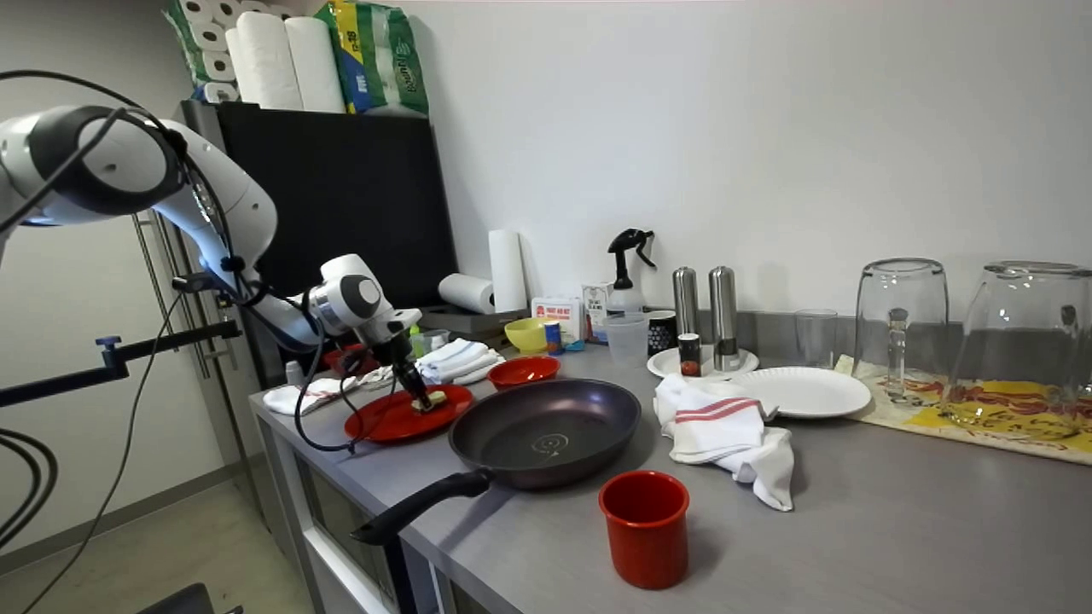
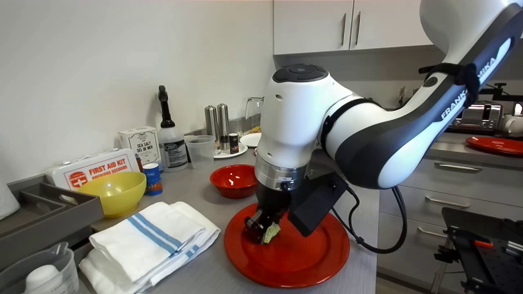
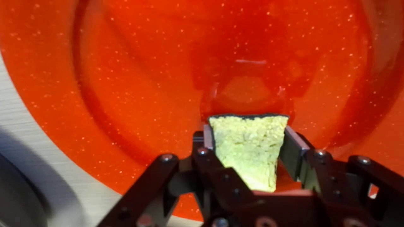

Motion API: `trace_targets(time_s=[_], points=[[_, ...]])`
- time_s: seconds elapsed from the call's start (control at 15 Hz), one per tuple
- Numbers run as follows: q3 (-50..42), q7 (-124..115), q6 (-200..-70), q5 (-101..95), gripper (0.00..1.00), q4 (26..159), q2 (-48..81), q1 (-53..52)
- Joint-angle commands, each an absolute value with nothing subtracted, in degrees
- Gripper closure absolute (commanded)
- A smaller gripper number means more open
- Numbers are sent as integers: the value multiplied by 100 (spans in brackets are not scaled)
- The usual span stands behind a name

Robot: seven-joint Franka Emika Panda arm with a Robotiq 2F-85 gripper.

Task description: Pick up the sponge and clean the red plate

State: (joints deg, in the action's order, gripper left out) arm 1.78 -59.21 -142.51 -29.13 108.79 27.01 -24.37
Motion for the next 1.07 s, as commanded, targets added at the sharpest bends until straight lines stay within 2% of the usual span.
trace_targets(time_s=[0.0, 0.47, 1.0], points=[[373, -5646, -14090, -2451, 73, 10887, 2760, -2428], [503, -5349, -13839, -1850, 73, 10964, 2625, -2394], [319, -5434, -13660, -2007, 73, 11024, 2556, -2396]])
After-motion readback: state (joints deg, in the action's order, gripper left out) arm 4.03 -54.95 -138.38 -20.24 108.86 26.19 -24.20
